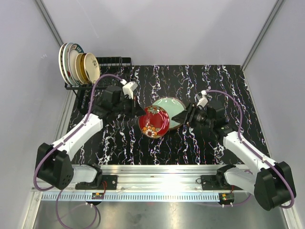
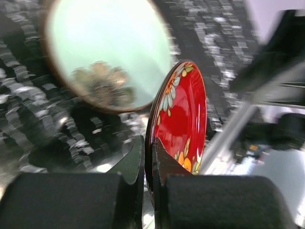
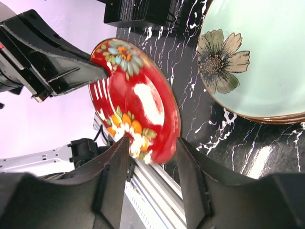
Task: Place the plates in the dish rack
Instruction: Pass the plate from the right arm to the left, then insert the plate into the dish rack
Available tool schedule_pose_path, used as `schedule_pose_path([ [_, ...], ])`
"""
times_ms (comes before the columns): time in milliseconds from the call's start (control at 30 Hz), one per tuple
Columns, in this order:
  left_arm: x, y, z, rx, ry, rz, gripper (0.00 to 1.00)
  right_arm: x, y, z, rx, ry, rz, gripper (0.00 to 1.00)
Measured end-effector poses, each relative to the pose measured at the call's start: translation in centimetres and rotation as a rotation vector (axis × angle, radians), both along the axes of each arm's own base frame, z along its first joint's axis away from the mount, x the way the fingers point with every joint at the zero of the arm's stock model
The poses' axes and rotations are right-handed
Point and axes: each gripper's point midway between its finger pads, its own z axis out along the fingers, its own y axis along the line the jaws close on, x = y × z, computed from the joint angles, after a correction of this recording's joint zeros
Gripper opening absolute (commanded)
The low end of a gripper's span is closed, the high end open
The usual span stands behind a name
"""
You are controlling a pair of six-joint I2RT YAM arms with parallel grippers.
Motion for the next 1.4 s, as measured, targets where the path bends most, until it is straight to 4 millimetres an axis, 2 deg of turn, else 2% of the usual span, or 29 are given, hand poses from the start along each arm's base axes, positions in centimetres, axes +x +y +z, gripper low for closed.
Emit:
schedule_pose_path([
  [100,0.7,1.7,0.3,0.093,-0.033,0.072,0.00,0.1,-0.1,0.1,-0.017,-0.012,0.004,0.52],
  [200,1.5,3.7,3.1,0.159,-0.113,0.166,0.00,0.2,-0.4,0.0,-0.052,-0.027,-0.003,0.53],
  [267,2.1,5.1,6.5,0.185,-0.190,0.240,0.00,0.0,-0.8,-0.4,-0.078,-0.028,-0.003,0.51],
  [333,2.8,6.6,10.5,0.198,-0.273,0.322,0.00,-0.1,-1.0,-0.5,-0.097,-0.035,-0.007,0.45],
  [400,3.3,8.3,15.6,0.194,-0.385,0.414,0.00,-0.3,-1.2,-0.6,-0.111,-0.042,-0.008,0.41],
  [433,3.4,9.2,18.1,0.188,-0.438,0.463,0.00,-0.2,-1.3,-0.7,-0.117,-0.046,-0.009,0.28],
  [500,3.4,11.1,22.4,0.186,-0.531,0.554,0.00,-0.1,-1.6,-1.2,-0.136,-0.048,-0.018,0.16],
  [533,3.3,12.1,24.3,0.193,-0.573,0.602,0.00,-0.1,-1.7,-1.5,-0.147,-0.043,-0.024,0.07],
  [600,3.2,14.2,27.1,0.215,-0.642,0.693,0.00,-0.1,-2.0,-2.3,-0.173,-0.026,-0.032,0.00],
  [667,3.3,16.2,28.7,0.265,-0.687,0.778,0.00,-0.2,-2.3,-3.2,-0.199,-0.001,-0.037,0.00],
  [733,3.6,18.0,29.2,0.334,-0.707,0.852,0.00,-0.2,-2.6,-3.8,-0.218,0.014,-0.046,0.00],
  [833,4.7,19.7,28.6,0.461,-0.709,0.920,0.00,-0.4,-2.9,-4.4,-0.238,0.031,-0.050,0.10],
  [867,5.2,20.1,28.1,0.510,-0.706,0.932,0.00,-0.4,-2.9,-4.5,-0.243,0.033,-0.051,0.18],
  [900,5.8,20.4,27.7,0.554,-0.702,0.940,0.00,-0.4,-3.0,-4.6,-0.247,0.036,-0.053,0.19],
  [1100,9.0,21.8,25.7,0.757,-0.699,0.959,0.00,-0.3,-3.1,-5.3,-0.265,0.048,-0.054,0.20],
  [1400,11.7,25.4,24.1,0.914,-0.694,1.000,0.00,-0.1,-3.0,-8.4,-0.306,0.135,-0.035,0.20],
])
